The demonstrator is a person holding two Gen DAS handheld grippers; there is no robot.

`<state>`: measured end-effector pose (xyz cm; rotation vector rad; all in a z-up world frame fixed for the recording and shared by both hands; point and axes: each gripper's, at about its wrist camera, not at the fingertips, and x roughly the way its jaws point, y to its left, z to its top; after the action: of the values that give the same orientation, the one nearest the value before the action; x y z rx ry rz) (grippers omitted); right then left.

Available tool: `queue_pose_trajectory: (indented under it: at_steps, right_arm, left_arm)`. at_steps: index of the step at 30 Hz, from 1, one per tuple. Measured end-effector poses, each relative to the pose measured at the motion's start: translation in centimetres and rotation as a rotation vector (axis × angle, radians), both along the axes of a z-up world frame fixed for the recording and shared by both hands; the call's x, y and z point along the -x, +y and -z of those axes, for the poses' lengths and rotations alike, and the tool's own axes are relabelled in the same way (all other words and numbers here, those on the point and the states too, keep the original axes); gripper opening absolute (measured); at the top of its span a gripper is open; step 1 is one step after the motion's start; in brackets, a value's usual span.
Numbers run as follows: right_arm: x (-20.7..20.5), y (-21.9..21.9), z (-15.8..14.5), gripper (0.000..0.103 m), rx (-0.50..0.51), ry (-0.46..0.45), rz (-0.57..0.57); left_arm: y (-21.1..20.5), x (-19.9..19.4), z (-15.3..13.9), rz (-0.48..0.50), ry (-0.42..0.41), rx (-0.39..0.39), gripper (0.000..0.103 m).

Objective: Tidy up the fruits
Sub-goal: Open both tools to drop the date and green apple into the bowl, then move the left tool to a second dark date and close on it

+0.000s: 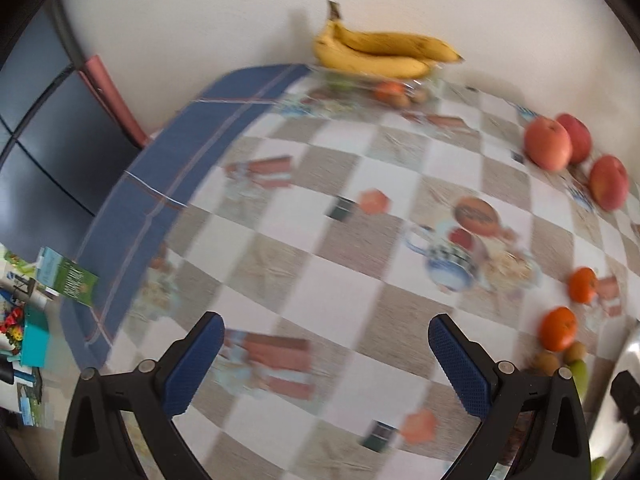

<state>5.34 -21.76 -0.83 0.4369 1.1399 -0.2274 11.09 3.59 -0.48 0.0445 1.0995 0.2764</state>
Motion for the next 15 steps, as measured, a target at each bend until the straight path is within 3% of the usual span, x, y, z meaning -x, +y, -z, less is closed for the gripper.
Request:
queue_pose_trajectory:
  at_steps: [10, 15]
  right_arm:
    - [-1.9, 9.2, 0.2, 0.09, 0.047, 0.012, -0.198]
    - [-1.9, 11.5, 0.9, 0.09, 0.014, 0.024, -0.234]
  left_arm:
    - [4.0, 0.6, -0.6, -0.042, -0.006, 0.023, 0.103]
    - [4.7, 0.7, -0.7, -0.044, -0.005, 0.061, 0.103]
